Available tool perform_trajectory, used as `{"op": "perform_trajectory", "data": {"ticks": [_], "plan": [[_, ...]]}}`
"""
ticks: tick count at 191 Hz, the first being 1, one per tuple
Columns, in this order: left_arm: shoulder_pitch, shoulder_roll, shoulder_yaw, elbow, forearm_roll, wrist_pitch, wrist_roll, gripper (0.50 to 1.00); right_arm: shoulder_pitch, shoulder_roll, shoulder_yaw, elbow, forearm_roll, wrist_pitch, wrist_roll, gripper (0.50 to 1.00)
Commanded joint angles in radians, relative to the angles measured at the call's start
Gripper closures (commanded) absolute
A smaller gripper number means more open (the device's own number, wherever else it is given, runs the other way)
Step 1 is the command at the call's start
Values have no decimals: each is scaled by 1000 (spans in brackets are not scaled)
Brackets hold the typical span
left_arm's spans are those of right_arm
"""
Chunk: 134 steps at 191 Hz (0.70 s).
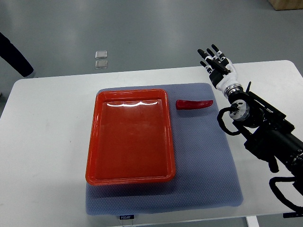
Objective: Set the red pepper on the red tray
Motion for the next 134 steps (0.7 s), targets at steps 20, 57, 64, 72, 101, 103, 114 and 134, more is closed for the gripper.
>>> {"op": "perform_trajectory", "data": {"ticks": [20, 57, 64, 72, 101, 103, 114, 134], "plan": [[0, 0, 5, 0, 0, 0, -11, 500, 0, 0, 0, 0, 0, 0, 0, 579], [6, 0, -2, -1, 0, 0, -9, 500, 0, 0, 0, 0, 0, 0, 0, 579], [9, 0, -2, -1, 0, 0, -8, 500, 0, 0, 0, 0, 0, 0, 0, 579], [11, 0, -2, -1, 0, -2, -8, 500, -1, -2, 0, 0, 0, 0, 0, 579], [9, 0, -2, -1, 0, 0, -9, 500, 2, -8, -8, 0, -12, -6, 0, 579], [9, 0, -2, -1, 0, -2, -8, 500, 2, -8, -9, 0, -12, -9, 0, 579], [9, 0, -2, -1, 0, -2, -9, 500, 2, -11, -11, 0, -14, -20, -2, 579], [9, 0, -2, -1, 0, -2, -9, 500, 14, -9, -12, -2, -15, -23, 0, 581]]}}
